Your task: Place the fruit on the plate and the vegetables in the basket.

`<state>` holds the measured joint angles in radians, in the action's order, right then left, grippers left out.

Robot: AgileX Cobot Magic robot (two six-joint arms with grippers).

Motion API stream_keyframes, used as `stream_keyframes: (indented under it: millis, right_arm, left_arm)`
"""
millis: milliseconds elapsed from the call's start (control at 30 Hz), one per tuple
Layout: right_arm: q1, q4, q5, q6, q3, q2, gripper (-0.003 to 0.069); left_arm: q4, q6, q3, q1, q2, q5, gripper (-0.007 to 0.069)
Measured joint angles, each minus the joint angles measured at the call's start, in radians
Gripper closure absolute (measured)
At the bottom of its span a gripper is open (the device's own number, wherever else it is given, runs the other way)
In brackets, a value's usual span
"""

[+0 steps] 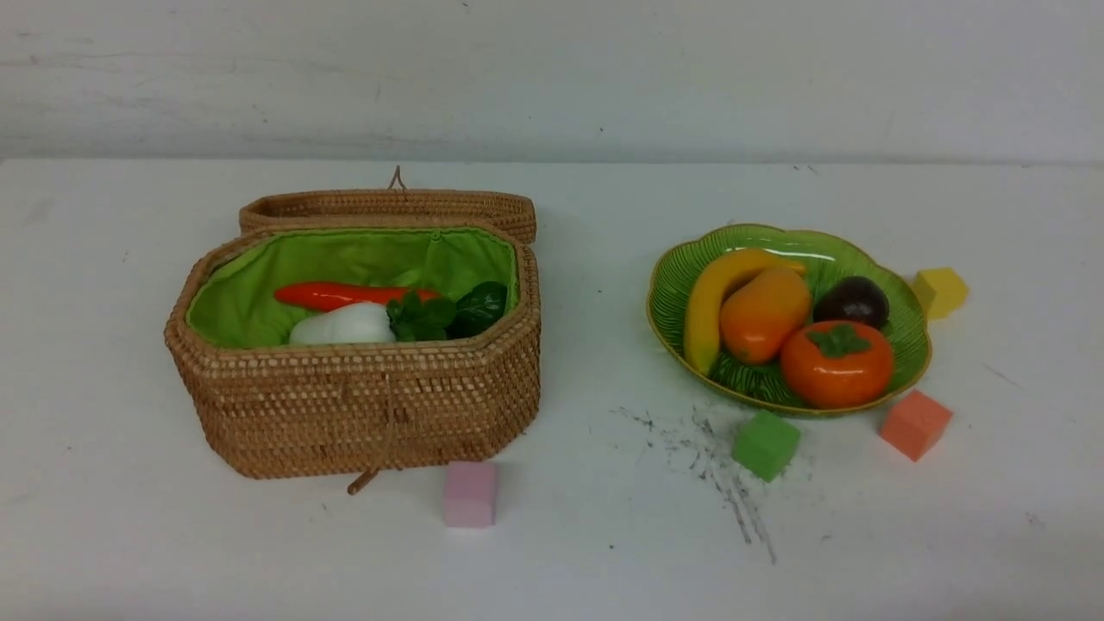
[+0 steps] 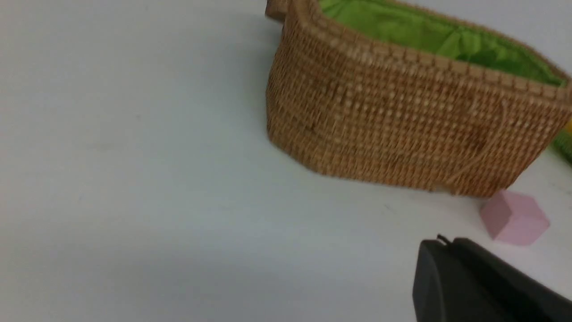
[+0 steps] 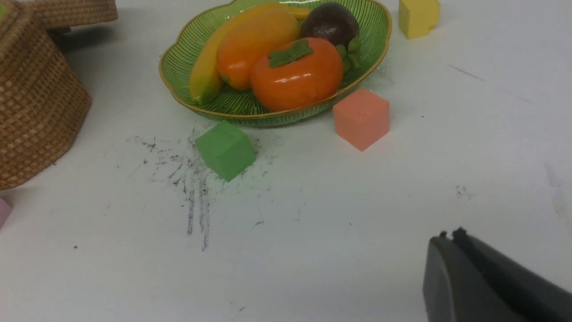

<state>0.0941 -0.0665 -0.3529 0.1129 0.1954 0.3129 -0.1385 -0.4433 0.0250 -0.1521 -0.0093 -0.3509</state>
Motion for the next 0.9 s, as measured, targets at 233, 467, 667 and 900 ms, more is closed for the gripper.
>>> stream_keyframes:
  millis: [233,467,667,900]
  right_arm:
    - [0.0,0.0,-0.004,0.0,0.0,0.0,0.0657]
    - [0.0,0.0,-0.004,0.0,0.0,0.0,0.0655]
    - [0.0,0.0,-0.004,0.0,0.0,0.0,0.065]
    - [0.0,0.0,-0.006,0.0,0.0,-0.005,0.0644]
  left_arm:
    - [0.03,0.01,0.006,0.001,0.0,-0.044,0.0624]
    - [0.039,0.012,0.006,0.06,0.0,-0.046,0.062]
    - [0.039,0.012,0.006,0.082,0.0,-0.046,0.0617]
    - [0.039,0.012,0.006,0.082,0.0,-0.044,0.0617]
